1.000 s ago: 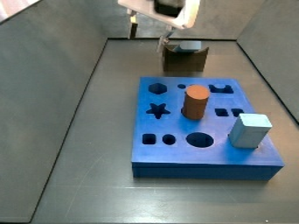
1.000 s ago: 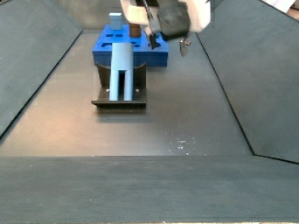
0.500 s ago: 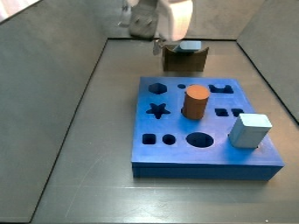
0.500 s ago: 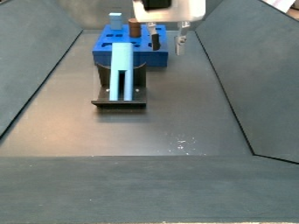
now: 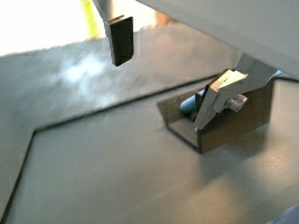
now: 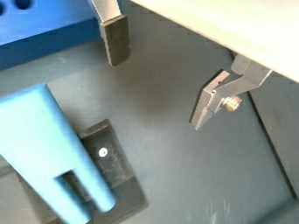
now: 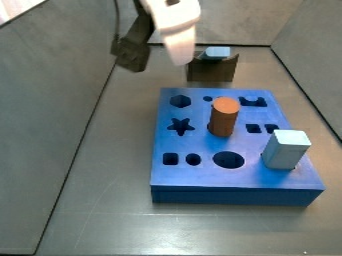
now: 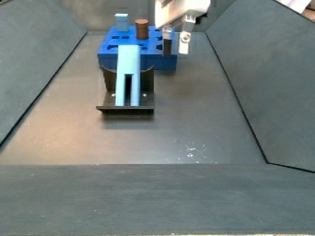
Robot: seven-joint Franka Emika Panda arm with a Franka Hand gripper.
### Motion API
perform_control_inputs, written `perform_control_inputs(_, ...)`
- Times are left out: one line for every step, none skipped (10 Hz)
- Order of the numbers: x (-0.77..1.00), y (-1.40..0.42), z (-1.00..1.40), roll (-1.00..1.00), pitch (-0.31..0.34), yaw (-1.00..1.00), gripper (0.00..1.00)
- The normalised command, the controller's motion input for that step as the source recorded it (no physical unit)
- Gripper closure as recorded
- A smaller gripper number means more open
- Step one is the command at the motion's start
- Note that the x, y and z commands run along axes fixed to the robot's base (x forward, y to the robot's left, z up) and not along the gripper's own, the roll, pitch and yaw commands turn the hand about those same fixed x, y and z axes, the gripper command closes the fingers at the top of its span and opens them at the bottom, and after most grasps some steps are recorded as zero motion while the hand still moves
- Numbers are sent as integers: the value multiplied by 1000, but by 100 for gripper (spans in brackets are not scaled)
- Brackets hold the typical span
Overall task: Pick up the square-circle object. Move up. Rotate the square-circle object. Place the square-circle object on the fixture. Regrasp the square-circle object. Move to above the board. Insert the square-circle object.
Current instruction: Regrasp the square-circle object.
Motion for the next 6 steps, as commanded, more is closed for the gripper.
perform_control_inputs(-20, -13, -13, 996, 137, -1000, 0)
perform_control_inputs(-3, -12, -41, 1000, 414, -968, 0)
perform_control_inputs(6, -10, -52, 886, 513, -827, 0)
perform_control_inputs(34, -15, -48, 622, 678, -503, 0)
perform_control_inputs(59, -9, -32, 418, 744, -211, 0)
perform_control_inputs(65, -11, -30, 329, 723, -6, 0)
